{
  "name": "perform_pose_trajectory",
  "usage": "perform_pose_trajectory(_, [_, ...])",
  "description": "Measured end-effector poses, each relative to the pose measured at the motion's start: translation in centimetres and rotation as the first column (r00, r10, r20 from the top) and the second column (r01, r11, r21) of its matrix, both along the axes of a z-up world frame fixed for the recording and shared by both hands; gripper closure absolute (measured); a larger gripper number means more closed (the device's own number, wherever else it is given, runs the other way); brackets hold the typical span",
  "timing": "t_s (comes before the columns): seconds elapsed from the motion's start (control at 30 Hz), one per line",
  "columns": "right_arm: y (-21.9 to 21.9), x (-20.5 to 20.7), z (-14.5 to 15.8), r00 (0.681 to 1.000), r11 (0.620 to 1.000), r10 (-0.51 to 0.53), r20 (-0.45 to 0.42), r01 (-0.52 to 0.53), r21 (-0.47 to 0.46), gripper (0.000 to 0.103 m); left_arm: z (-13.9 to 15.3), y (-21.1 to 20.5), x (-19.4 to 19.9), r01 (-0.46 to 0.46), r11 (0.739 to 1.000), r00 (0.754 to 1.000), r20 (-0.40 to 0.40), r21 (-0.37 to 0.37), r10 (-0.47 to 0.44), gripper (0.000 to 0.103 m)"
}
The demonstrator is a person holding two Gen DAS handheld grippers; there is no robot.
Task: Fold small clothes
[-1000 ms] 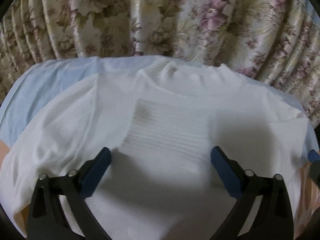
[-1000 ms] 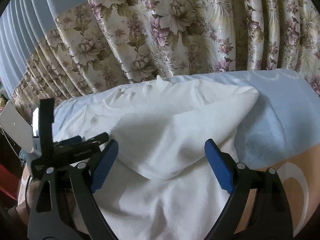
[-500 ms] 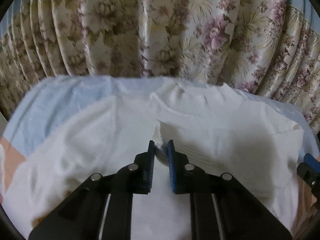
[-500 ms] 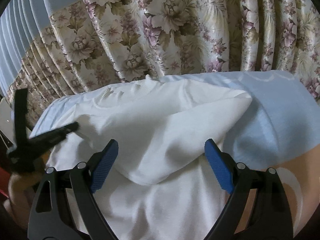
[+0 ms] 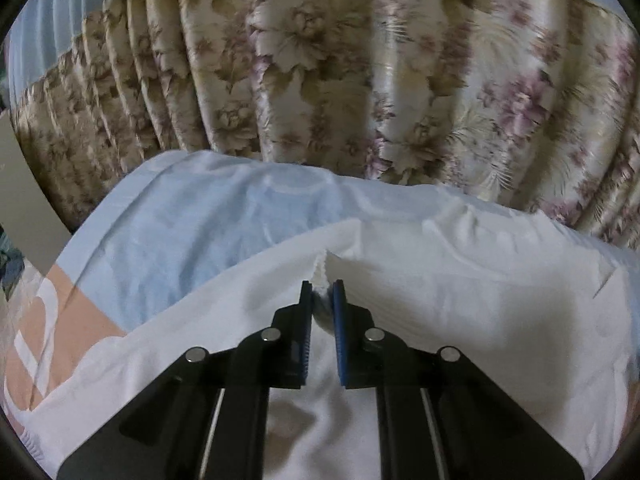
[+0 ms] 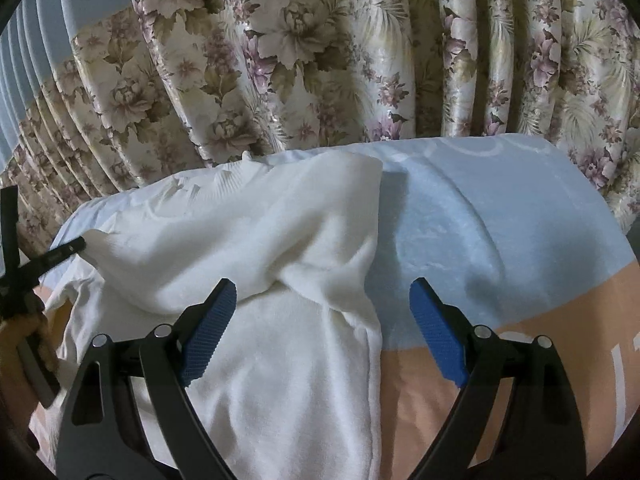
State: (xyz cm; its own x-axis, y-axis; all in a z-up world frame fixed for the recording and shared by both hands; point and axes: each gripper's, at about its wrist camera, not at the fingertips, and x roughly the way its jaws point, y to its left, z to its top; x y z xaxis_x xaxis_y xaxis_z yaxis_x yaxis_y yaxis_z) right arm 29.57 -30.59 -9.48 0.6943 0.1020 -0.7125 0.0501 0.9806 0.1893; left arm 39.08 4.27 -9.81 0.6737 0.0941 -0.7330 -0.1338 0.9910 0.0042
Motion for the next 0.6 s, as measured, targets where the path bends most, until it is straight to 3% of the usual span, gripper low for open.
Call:
perform_pose_trajectory(0.17, [1.2, 0.2, -0.6, 1.0, 1.0, 0.028, -0.014, -0.028, -0.013, 0.014, -0.9, 0.4, 0.4, -0.015, 0.996, 1.0, -0.005, 0.082, 0.015, 0.092])
perform_pose_trajectory(0.33, [1.0, 0.4, -1.4, 0.999, 0.998, -0.003, -0.042, 0.0, -0.069, 0.014, -2.2, 1.0, 0.8, -0.039, 0.996, 0.998, -0.047, 0.083, 0.043, 0.089])
perform_pose_trajectory(0.43, [0.6, 0.1, -1.7, 0.999, 0.998, -0.009, -0.051, 0.006, -0.061, 0.014, -2.2, 0.8, 0.3, -0.038, 0.993, 0.998, -0.042, 0.11, 0.042, 0.087])
perform_pose_trajectory(0.6, [0.5, -0.9, -1.5, 0.998, 0.999, -0.009, -0.054, 0.006, -0.048, 0.014, -1.4, 2.2, -1.0, -0.11, 0.991, 0.993, -0.023, 0.075, 0.112, 0.084])
